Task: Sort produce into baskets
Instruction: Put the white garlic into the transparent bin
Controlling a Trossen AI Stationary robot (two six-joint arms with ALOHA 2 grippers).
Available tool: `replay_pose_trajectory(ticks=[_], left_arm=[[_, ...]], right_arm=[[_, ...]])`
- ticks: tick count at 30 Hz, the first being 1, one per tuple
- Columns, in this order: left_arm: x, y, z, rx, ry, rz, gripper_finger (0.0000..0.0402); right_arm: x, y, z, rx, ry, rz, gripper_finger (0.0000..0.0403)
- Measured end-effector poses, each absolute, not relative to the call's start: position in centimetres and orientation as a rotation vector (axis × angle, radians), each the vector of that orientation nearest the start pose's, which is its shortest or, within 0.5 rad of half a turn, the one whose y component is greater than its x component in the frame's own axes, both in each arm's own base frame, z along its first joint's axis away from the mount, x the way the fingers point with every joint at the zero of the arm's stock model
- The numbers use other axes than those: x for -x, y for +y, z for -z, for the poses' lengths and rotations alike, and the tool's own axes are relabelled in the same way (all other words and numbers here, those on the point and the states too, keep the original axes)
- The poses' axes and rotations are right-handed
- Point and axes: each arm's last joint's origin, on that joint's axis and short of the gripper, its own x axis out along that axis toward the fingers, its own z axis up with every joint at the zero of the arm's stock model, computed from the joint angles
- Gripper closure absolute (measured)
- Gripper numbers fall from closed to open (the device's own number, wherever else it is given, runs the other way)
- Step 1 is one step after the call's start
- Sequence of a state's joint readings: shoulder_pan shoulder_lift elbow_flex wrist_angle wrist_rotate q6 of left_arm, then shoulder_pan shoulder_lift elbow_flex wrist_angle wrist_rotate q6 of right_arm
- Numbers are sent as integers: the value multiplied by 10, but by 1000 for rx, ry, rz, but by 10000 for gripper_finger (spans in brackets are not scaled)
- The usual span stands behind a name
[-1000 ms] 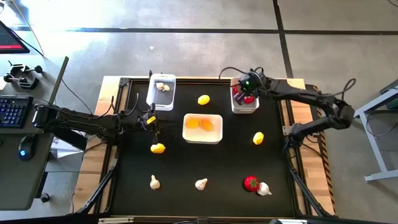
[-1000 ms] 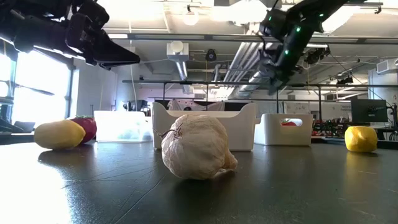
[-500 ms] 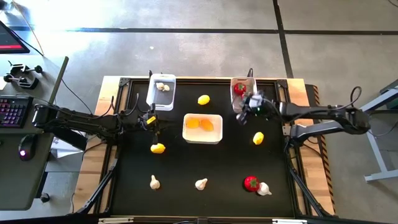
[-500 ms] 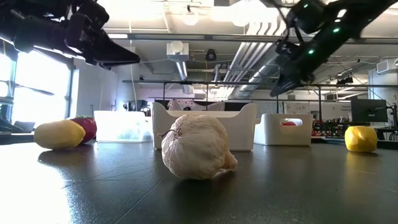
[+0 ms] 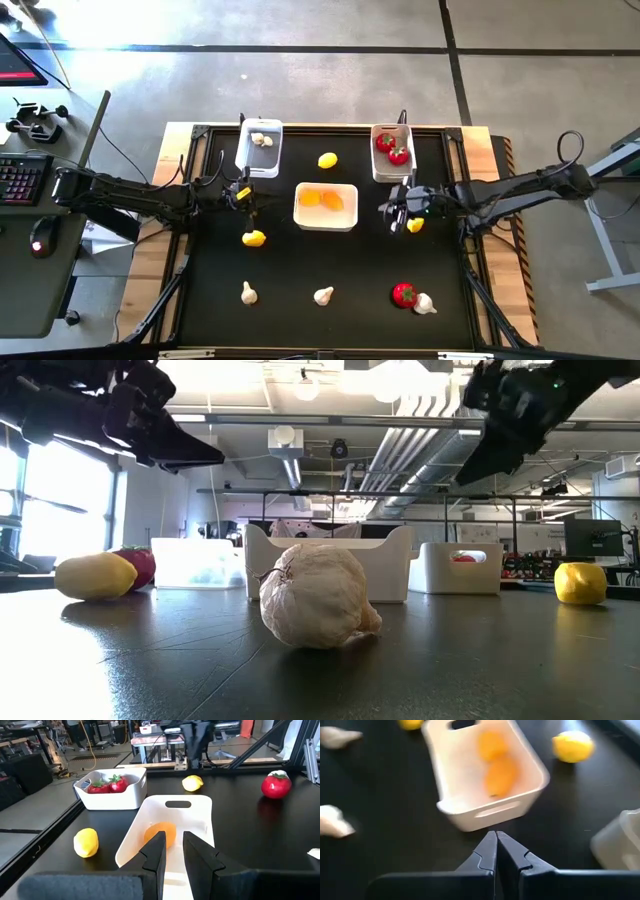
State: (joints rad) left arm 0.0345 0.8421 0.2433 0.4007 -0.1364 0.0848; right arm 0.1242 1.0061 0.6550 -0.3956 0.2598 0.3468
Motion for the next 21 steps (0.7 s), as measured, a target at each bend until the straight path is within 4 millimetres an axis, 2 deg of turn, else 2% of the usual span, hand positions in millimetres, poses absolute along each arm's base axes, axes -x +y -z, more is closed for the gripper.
replay_pose_trajectory(ticks=[3,7,10,14,21], left_arm=[[-175,10,-193,-116,207,-160,349],[-175,10,-193,-118,208,-162,349],[-175,10,-193,-128,208,-162,349],[-175,10,-193,-143,210,-161,349],[-175,10,-193,-143,211,-161,349]], right_arm=[[-198,26,-233,-220,719,181,403],[-197,31,-232,-392,769,85,401],[-192,40,-228,-479,834,68,386],[-183,59,-224,-544,916,53,336],[-165,98,-223,-741,1011,34,217]])
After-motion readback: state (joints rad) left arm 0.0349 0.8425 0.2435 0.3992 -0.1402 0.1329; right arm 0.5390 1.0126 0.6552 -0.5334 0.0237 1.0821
